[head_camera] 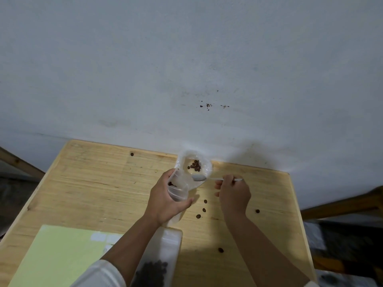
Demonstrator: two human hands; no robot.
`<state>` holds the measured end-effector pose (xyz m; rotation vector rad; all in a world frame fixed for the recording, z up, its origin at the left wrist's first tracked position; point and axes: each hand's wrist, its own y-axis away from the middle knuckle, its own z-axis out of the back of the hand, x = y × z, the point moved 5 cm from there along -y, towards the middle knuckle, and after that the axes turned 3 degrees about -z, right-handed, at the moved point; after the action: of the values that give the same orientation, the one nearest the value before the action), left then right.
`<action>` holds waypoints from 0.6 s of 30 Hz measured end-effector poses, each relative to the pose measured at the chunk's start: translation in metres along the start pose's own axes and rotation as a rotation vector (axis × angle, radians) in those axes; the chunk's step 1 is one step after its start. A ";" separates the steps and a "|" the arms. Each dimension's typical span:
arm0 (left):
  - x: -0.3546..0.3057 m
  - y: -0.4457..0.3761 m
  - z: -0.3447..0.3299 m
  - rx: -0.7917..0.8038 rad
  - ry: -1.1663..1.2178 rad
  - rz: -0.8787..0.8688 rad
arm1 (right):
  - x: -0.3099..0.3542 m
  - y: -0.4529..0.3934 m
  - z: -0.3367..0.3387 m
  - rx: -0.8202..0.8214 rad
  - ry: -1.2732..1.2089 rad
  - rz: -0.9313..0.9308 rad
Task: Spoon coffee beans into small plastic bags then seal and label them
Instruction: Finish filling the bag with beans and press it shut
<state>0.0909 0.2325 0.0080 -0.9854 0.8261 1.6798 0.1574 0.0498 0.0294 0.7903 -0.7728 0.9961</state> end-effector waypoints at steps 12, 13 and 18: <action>0.004 0.008 -0.002 0.036 -0.055 -0.019 | -0.038 -0.006 -0.038 -0.164 -0.493 -0.525; 0.006 0.008 -0.002 0.036 -0.059 -0.013 | -0.039 -0.005 -0.042 -0.146 -0.583 -0.585; 0.009 0.005 -0.003 0.037 -0.051 0.016 | -0.036 -0.009 -0.055 -0.027 -0.848 -0.712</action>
<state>0.0852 0.2322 -0.0005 -0.9087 0.8305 1.6908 0.1637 0.0788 -0.0306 1.3627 -1.0931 -0.0281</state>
